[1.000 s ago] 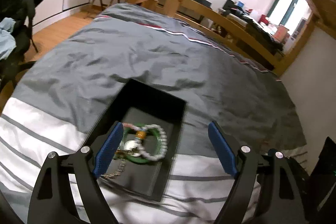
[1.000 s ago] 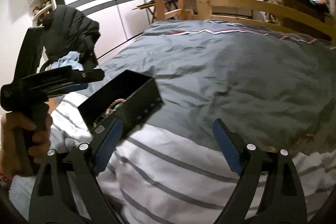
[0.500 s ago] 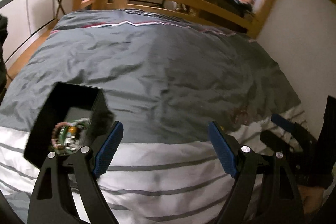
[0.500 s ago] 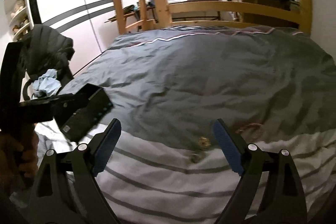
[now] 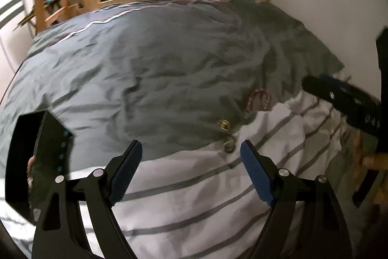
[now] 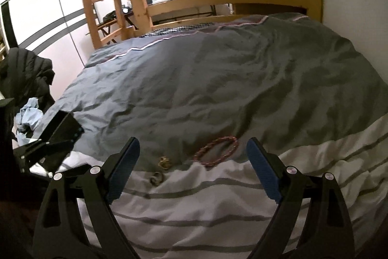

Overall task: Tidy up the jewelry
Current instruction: 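Grasp the pink beaded bracelet with the right tool while the left tool reaches toward the silver ring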

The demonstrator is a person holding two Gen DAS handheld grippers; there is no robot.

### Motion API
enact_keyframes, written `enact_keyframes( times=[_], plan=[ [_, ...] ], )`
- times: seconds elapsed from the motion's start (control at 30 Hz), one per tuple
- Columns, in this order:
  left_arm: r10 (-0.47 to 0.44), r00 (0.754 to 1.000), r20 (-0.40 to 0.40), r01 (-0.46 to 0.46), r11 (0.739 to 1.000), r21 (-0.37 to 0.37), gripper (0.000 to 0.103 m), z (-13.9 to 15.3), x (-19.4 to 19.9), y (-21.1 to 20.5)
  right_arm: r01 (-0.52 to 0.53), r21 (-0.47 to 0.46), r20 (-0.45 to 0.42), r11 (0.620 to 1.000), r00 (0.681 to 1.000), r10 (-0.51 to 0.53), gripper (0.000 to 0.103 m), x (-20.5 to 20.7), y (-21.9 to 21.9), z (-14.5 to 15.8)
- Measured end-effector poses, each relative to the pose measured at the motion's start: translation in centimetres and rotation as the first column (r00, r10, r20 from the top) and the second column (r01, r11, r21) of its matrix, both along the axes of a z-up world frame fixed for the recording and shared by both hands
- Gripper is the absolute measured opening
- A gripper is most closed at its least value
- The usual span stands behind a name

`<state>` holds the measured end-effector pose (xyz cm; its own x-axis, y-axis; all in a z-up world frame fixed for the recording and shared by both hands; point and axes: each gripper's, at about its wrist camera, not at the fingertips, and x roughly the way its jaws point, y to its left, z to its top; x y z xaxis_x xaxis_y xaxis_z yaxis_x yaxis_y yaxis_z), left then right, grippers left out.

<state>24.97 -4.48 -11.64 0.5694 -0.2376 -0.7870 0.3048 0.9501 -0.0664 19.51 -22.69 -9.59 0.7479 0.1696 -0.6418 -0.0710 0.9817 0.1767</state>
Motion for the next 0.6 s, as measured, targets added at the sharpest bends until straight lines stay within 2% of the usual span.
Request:
enact_keyframes(
  times=[0.17,0.23,0.37,0.5,0.53,0.6],
  plan=[
    [-0.059,0.998,-0.038,0.06,0.998,0.03,0.081,-2.5,1.3,-3.3,0.02,0.0,-0.02,1.0,1.0,-0.02,0.089,1.5,-0.9,-1.5],
    [-0.081,0.995,-0.056,0.085,0.994,0.072,0.081,-3.9,1.8,-4.7,0.032,-0.002,-0.032,0.999,0.999,-0.032,0.084,2.2,-1.3,-2.4],
    [-0.095,0.994,-0.058,0.102,0.986,0.131,0.081,-5.9,2.8,-5.9,0.068,0.02,-0.058,0.997,0.996,-0.067,0.081,3.8,-1.8,-4.4],
    [-0.115,0.989,-0.092,0.126,0.984,0.127,0.08,-7.7,3.9,-6.1,0.098,0.027,-0.095,0.995,0.991,-0.095,0.081,6.3,-1.8,-6.8],
    [-0.132,0.986,-0.101,0.145,0.98,0.134,0.079,-8.1,4.0,-6.2,0.101,0.027,-0.103,0.994,0.99,-0.098,0.077,6.8,-1.8,-7.4],
    [-0.167,0.979,-0.119,0.184,0.972,0.149,0.07,-8.8,4.0,-6.6,0.103,0.007,-0.134,0.995,0.986,-0.101,0.068,7.7,-1.3,-8.9]
  ],
)
